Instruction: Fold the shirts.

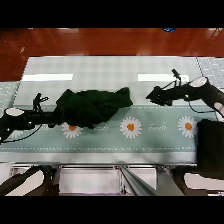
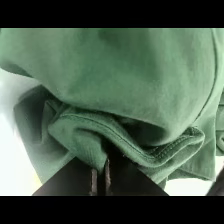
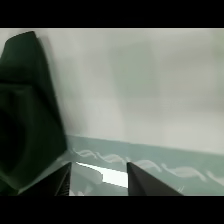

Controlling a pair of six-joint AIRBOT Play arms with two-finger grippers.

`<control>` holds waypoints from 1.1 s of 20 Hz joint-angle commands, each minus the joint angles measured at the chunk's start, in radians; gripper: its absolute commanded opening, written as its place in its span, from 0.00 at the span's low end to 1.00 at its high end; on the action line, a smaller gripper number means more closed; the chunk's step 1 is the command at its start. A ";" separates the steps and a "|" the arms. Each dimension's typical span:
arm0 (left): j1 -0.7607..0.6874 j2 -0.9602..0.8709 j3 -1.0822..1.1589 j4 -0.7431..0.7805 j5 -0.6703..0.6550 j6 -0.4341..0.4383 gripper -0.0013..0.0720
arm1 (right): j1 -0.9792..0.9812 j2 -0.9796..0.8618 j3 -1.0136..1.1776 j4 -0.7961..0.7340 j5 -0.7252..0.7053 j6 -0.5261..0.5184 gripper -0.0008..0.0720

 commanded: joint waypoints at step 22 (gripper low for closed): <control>0.009 0.032 0.126 -0.001 -0.115 0.011 0.05 | 0.142 -0.187 0.323 0.168 0.193 -0.184 0.04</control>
